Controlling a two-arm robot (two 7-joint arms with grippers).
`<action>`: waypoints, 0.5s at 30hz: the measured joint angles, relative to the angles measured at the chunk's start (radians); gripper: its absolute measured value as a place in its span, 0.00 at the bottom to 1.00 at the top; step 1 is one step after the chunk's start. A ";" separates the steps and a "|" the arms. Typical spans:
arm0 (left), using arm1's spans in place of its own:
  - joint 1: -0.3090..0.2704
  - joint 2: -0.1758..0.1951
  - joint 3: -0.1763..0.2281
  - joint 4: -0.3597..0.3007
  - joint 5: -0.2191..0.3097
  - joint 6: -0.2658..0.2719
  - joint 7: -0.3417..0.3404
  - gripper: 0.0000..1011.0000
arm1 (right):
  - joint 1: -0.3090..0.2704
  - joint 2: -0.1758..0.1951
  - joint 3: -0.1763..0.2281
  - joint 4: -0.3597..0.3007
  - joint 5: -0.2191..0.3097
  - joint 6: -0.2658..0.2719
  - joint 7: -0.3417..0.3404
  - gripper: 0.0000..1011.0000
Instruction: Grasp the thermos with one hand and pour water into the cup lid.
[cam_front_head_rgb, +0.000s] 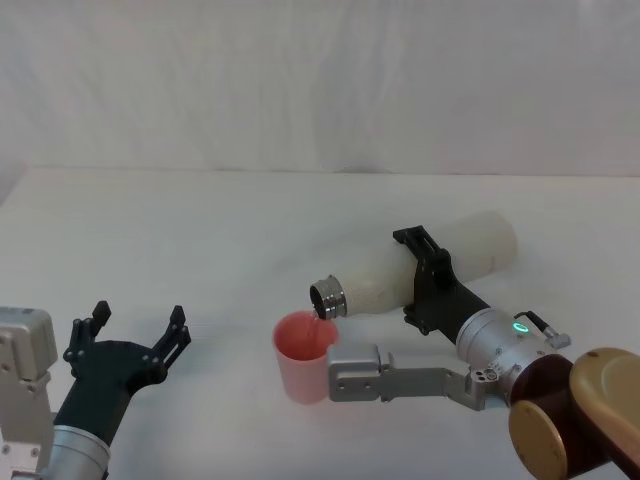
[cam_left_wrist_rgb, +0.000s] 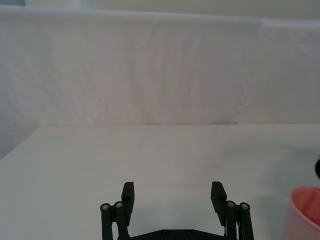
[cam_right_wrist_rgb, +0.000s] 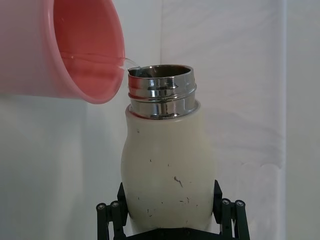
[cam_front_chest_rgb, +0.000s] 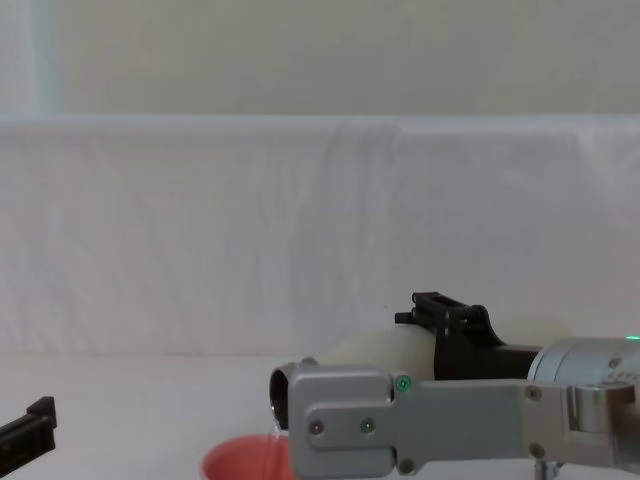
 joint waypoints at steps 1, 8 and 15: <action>0.000 0.000 0.000 0.000 0.000 0.000 0.000 0.99 | 0.000 0.000 0.000 0.000 0.000 0.000 0.000 0.95; 0.000 0.000 0.000 0.000 0.000 0.000 0.000 0.99 | -0.008 -0.001 0.012 0.000 0.027 -0.013 -0.009 0.95; 0.000 0.000 0.000 0.000 0.000 0.000 0.000 0.99 | -0.028 -0.001 0.040 -0.018 0.080 -0.031 -0.026 0.95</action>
